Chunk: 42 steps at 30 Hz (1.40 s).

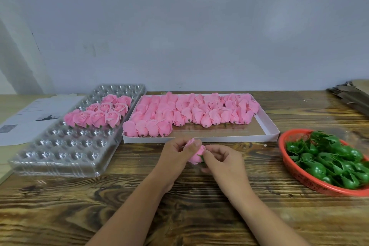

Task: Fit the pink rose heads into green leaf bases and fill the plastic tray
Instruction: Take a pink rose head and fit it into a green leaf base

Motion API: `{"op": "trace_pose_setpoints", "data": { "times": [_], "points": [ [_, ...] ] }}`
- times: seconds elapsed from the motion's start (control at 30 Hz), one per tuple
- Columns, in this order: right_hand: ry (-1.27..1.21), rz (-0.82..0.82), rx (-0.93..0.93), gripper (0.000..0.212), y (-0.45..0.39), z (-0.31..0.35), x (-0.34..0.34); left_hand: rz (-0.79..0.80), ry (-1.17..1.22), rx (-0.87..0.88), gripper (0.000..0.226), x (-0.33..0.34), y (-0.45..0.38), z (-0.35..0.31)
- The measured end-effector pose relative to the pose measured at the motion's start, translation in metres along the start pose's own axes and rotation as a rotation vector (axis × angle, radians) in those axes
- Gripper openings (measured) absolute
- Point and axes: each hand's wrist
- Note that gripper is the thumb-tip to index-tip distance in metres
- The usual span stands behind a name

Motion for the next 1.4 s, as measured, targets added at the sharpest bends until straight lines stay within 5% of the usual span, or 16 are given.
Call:
{"op": "trace_pose_setpoints", "data": {
  "times": [0.27, 0.4, 0.6, 0.87, 1.4],
  "points": [
    [0.104, -0.055, -0.084, 0.019, 0.0023, -0.002, 0.0012, -0.009, -0.003, -0.023, 0.031, -0.0015, -0.0011, 0.0019],
    [-0.027, -0.021, -0.03, 0.006, 0.0018, -0.0014, 0.0008, -0.01, 0.035, -0.032, 0.028, -0.0006, -0.0007, 0.0005],
    [-0.206, 0.049, 0.003, 0.025, 0.0014, -0.0023, 0.0021, -0.074, 0.234, -0.124, 0.027, -0.0014, -0.0018, -0.0039],
    [0.133, -0.145, -0.173, 0.02, 0.0006, -0.0029, -0.0003, -0.145, 0.354, -0.162, 0.042, -0.0033, -0.0031, -0.0066],
    [0.214, -0.133, -0.215, 0.033, 0.0001, -0.0005, -0.0038, -0.081, 0.325, -0.164, 0.031, 0.0024, 0.0014, -0.0072]
  ]
}}
Point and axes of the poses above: each hand's wrist, its own y-axis away from the middle knuckle, its own x-axis out of the palm, z = x × y, and after that the axes turned 15 degrees about y, right-handed
